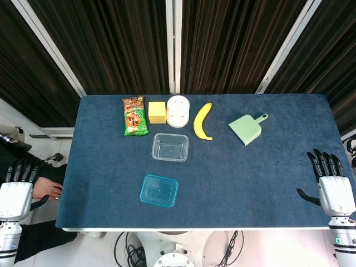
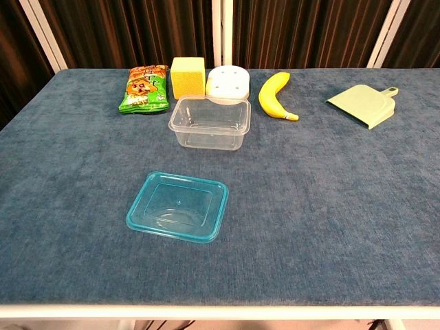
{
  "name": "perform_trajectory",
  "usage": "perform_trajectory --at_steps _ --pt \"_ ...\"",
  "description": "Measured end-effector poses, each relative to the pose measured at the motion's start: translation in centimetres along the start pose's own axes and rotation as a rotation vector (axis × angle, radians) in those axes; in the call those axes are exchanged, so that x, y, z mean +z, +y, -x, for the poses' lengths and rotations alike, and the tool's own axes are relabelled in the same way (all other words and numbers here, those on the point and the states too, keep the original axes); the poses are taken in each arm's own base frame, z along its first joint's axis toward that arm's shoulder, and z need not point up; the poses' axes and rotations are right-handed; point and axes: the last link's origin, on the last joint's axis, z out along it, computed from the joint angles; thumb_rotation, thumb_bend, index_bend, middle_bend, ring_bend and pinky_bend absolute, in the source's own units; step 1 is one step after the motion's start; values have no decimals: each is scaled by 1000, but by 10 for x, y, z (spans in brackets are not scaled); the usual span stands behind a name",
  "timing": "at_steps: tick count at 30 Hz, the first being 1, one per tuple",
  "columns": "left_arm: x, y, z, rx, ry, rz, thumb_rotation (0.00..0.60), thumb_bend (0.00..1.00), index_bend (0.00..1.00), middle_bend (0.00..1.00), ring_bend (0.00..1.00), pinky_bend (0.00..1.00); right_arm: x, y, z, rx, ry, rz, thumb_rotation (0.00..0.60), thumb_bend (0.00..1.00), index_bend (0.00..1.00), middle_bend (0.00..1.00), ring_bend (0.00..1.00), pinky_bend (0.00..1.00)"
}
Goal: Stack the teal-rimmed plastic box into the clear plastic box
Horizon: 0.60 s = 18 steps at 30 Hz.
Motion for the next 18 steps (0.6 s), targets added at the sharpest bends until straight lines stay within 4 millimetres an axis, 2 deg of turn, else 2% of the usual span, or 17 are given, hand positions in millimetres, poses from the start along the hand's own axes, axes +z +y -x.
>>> perform_trajectory --at_steps 5,11,14,18 --pt "0 3 5 3 -17 0 600 94 128 92 8 59 5 -3 -1 0 7 -12 600 51 0 49 0 0" --pt "2 9 1 -9 -18 20 600 93 128 92 7 58 6 0 -6 5 29 -11 600 51 0 44 0 0" --pt "11 21 -4 -18 -20 67 600 93 128 92 7 59 7 2 -9 5 44 -11 600 50 0 42 0 0" --pt "27 46 -7 -41 -51 169 600 95 128 92 7 62 10 2 -13 1 54 -22 600 51 0 42 0 0"
